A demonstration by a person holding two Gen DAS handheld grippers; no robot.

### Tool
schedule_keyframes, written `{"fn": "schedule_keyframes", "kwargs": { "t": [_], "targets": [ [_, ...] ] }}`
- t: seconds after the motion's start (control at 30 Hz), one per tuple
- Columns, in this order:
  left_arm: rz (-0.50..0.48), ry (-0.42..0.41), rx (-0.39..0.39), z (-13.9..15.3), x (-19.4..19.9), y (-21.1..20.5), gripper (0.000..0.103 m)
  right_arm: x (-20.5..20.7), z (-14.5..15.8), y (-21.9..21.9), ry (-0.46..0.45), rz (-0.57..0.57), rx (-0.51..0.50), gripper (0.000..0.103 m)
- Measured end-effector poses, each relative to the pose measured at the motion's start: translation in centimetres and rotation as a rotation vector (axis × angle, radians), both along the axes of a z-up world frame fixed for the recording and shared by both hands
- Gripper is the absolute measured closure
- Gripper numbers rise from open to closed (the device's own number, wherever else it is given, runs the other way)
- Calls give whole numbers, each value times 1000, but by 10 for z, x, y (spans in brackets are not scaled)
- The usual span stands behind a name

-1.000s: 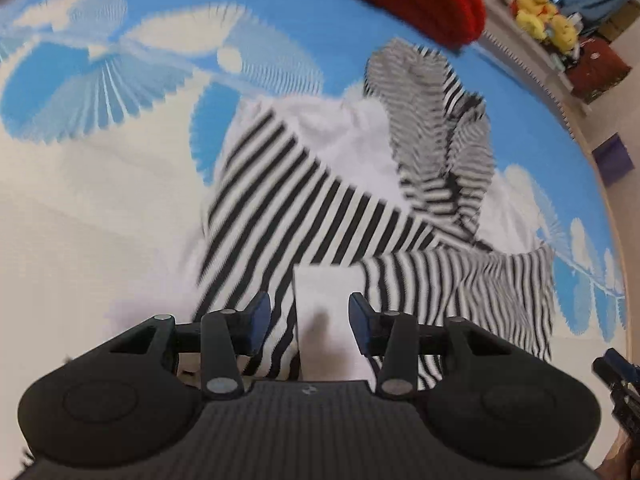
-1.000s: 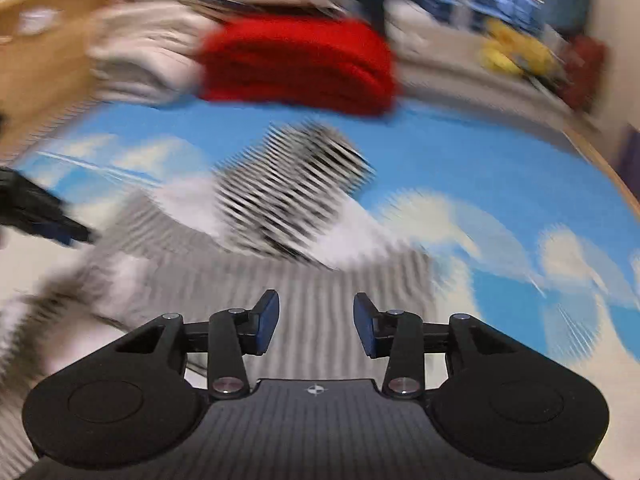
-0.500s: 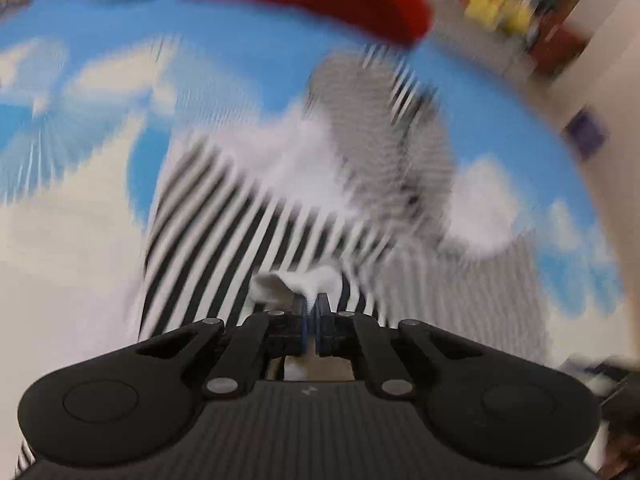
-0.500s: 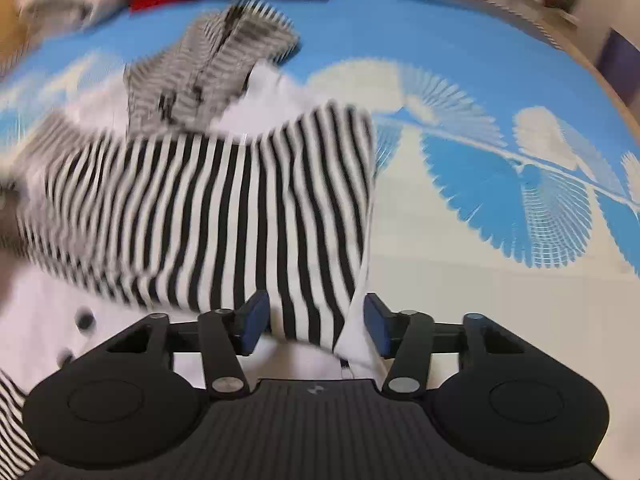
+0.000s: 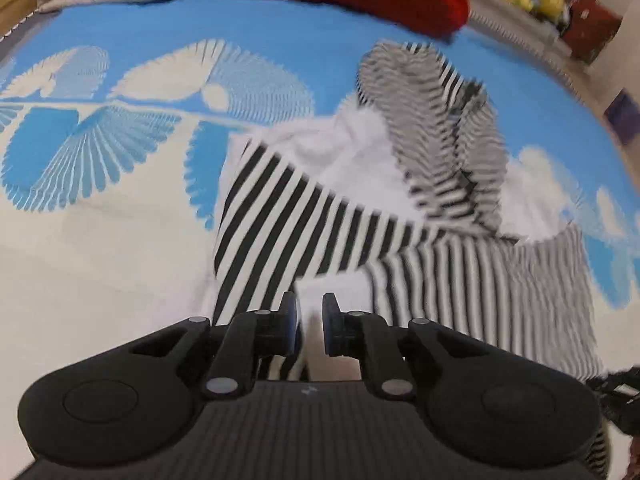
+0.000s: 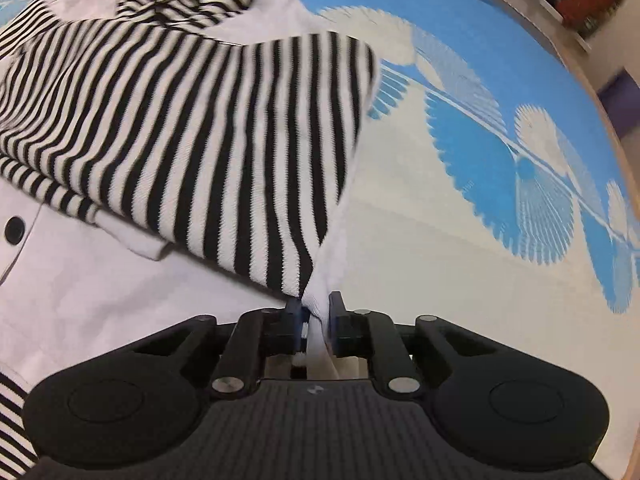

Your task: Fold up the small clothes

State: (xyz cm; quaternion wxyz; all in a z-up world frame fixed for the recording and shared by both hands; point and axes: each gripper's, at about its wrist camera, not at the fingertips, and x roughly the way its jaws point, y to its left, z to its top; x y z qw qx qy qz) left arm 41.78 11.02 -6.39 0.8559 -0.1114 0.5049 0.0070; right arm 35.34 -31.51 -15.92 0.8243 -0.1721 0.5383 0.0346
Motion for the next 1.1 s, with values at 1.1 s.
{"fn": "schedule_keyframes", "kwargs": {
  "t": [1.1],
  "targets": [
    [-164, -19, 141, 18, -10, -47, 67, 13, 73, -10, -268, -154, 440, 61]
  ]
}}
